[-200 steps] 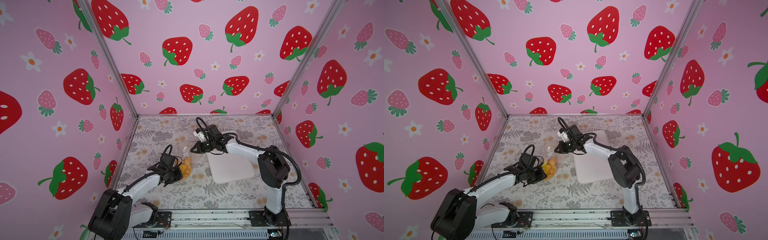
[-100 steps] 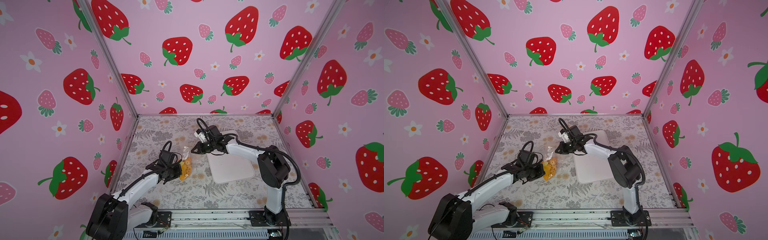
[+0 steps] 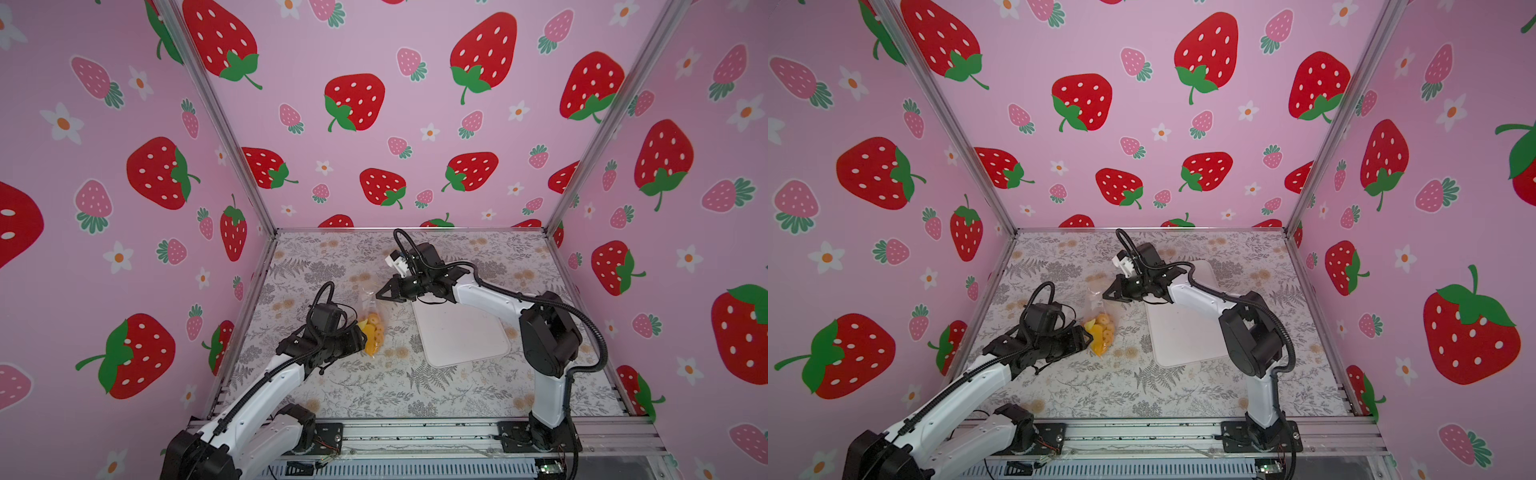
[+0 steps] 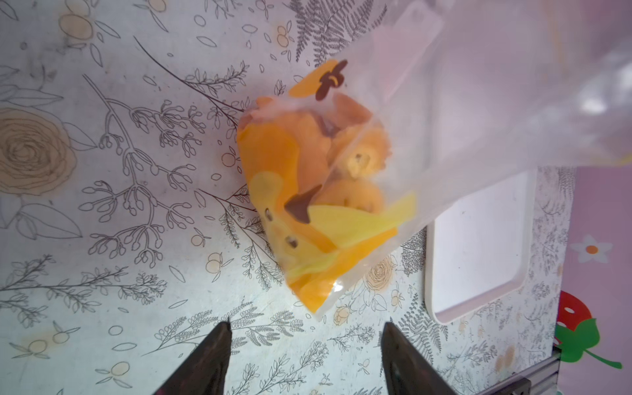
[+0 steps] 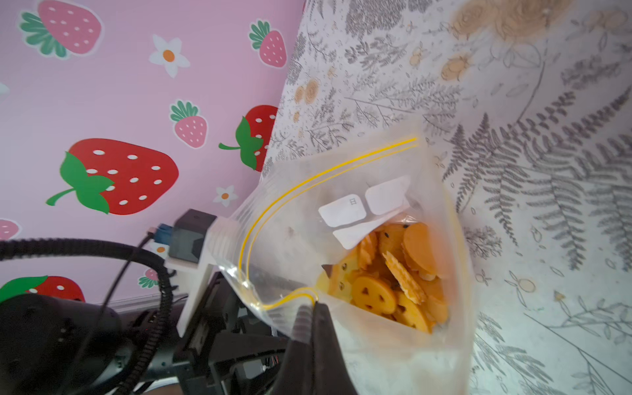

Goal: Pour cookies out of the ziploc bag
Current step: Adjust the ziploc bag at the center of the board.

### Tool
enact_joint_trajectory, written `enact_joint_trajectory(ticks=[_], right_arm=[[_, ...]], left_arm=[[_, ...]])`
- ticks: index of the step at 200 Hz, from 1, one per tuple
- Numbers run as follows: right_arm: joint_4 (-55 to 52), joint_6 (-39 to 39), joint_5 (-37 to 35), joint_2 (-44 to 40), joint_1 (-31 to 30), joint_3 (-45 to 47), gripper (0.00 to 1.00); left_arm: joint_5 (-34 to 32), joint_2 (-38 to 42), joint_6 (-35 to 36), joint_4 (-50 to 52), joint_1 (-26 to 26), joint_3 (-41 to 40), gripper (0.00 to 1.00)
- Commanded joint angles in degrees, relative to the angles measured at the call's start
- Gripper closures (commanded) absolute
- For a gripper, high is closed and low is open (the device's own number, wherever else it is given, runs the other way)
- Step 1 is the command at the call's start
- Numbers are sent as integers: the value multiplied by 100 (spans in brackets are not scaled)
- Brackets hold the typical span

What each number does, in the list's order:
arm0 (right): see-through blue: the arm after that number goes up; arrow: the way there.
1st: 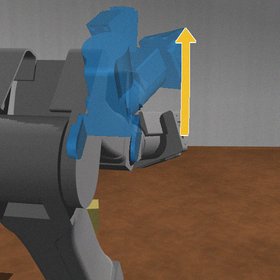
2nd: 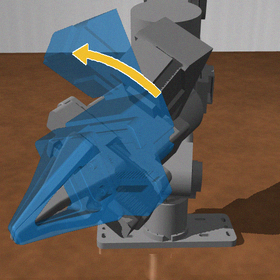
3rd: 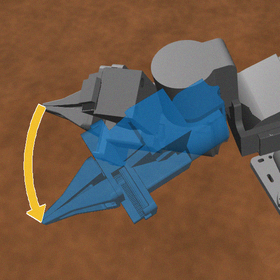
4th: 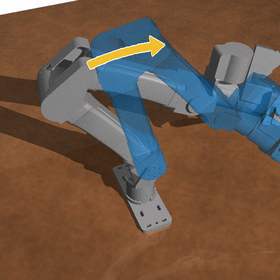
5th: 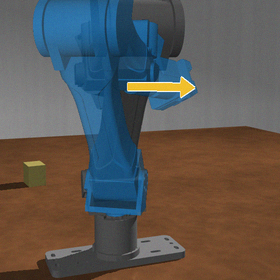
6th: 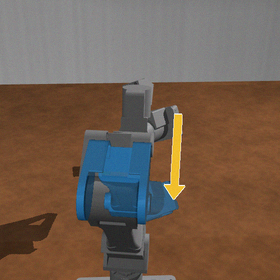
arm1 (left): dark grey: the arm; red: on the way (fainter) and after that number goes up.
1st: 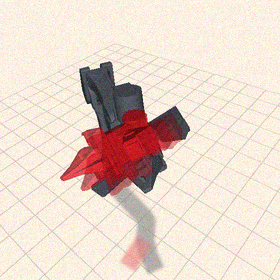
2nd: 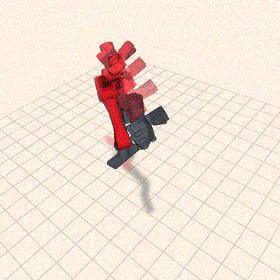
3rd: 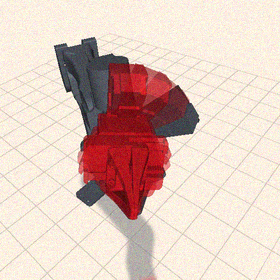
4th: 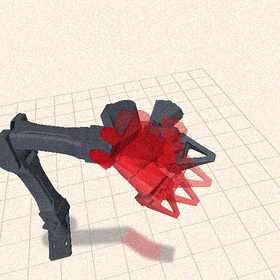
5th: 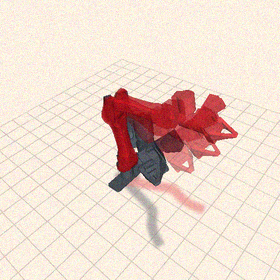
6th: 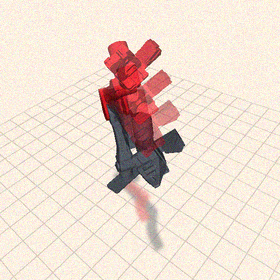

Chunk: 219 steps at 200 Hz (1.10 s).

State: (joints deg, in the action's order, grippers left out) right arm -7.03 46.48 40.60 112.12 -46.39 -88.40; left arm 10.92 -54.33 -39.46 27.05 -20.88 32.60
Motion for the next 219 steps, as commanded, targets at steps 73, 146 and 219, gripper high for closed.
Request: enact_joint_trajectory(ticks=[73, 146, 219], right_arm=[[-990, -247, -237, 381, -32, -1162, 100], [-1596, 93, -1372, -892, -485, -617, 100], [-2195, -646, -1017, 787, -168, -1817, 100]], left_arm=[[-264, -361, 329, 53, 14, 556, 19], [-687, 378, 466, 825, 23, 912, 18], [-586, -38, 512, 668, 23, 959, 18]])
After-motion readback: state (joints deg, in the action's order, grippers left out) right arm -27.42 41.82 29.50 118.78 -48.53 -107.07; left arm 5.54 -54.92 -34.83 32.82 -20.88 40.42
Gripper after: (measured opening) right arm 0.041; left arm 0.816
